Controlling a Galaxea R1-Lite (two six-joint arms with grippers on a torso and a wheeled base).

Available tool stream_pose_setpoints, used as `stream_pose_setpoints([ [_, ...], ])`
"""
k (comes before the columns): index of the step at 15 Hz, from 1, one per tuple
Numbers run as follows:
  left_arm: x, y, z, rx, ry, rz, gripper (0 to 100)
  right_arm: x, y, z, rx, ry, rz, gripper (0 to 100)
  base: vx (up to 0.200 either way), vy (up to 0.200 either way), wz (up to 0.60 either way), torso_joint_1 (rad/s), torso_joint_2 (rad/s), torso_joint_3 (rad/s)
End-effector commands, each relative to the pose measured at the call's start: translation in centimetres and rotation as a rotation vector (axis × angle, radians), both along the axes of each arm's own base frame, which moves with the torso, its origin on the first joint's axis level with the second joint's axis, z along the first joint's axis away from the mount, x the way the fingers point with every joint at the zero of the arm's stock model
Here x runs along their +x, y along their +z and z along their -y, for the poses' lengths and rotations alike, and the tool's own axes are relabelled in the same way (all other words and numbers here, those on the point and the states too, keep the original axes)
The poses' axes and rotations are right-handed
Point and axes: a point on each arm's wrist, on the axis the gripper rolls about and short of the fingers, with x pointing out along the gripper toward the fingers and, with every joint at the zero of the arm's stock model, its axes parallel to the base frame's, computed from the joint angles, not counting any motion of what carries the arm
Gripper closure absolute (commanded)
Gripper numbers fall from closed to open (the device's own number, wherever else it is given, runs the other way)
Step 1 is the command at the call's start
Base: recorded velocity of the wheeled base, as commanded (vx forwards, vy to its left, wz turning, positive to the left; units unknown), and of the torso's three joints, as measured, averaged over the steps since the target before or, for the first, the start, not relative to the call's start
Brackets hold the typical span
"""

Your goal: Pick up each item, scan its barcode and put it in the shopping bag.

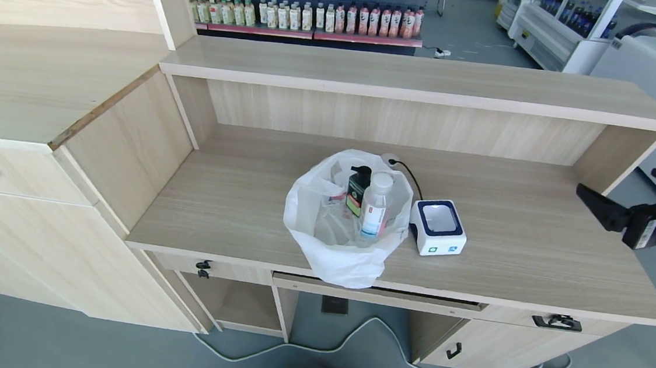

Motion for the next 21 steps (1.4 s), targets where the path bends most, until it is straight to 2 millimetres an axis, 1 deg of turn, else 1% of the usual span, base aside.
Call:
stream_pose_setpoints([
  [1,0.0,0.0,0.0,0.0,0.002,-0.001,0,-4.4,3.1,1.5,0.018,-0.112,0.138,0,0.0,0.0,0.0,0.0,0.0,0.0],
  [2,0.0,0.0,0.0,0.0,0.002,0.0,0,-5.5,2.7,2.2,0.015,-0.167,0.135,0,0.0,0.0,0.0,0.0,0.0,0.0],
  [3,0.0,0.0,0.0,0.0,0.002,0.002,0,-6.3,1.9,2.5,0.016,-0.2,0.119,0,0.0,0.0,0.0,0.0,0.0,0.0],
  [6,0.0,0.0,0.0,0.0,0.002,0.0,0,-8.7,-1.1,2.0,0.055,-0.214,0.06,0,0.0,0.0,0.0,0.0,0.0,0.0],
  [8,0.0,0.0,0.0,0.0,0.003,0.0,0,-11.5,-5.3,1.2,0.18,-0.21,-0.033,0,0.0,0.0,0.0,0.0,0.0,0.0],
  [9,0.0,0.0,0.0,0.0,0.002,0.0,0,-13.0,-7.6,0.8,0.208,-0.227,-0.09,0,0.0,0.0,0.0,0.0,0.0,0.0],
  [10,0.0,0.0,0.0,0.0,0.002,0.0,0,-13.8,-8.0,0.6,0.218,-0.249,-0.092,0,0.0,0.0,0.0,0.0,0.0,0.0],
  [11,0.0,0.0,0.0,0.0,0.002,-0.001,0,-14.8,-8.8,0.3,0.255,-0.268,-0.142,0,0.0,0.0,0.0,0.0,0.0,0.0],
  [12,0.0,0.0,0.0,0.0,0.002,0.0,0,-16.5,-9.4,-0.5,0.273,-0.229,-0.148,0,0.0,0.0,0.0,0.0,0.0,0.0],
  [14,0.0,0.0,0.0,0.0,0.002,0.0,0,-19.1,-10.6,-1.0,0.269,-0.205,-0.135,0,0.0,0.0,0.0,0.0,0.0,0.0],
  [16,0.0,0.0,0.0,0.0,0.002,-0.001,0,-20.9,-12.3,-1.1,0.27,-0.225,-0.161,0,0.0,0.0,0.0,0.0,0.0,0.0],
  [18,0.0,0.0,0.0,0.0,0.002,0.0,0,-22.7,-14.1,-1.3,0.3,-0.226,-0.14,0,0.0,0.0,0.0,0.0,0.0,0.0],
  [19,0.0,0.0,0.0,0.0,0.002,0.0,0,-22.8,-14.4,-1.3,0.315,-0.216,-0.15,0,0.0,0.0,0.0,0.0,0.0,0.0],
  [21,0.0,0.0,0.0,0.0,0.003,-0.001,0,-23.1,-14.3,-1.2,0.317,-0.166,-0.114,0,0.0,0.0,0.0,0.0,0.0,0.0],
])
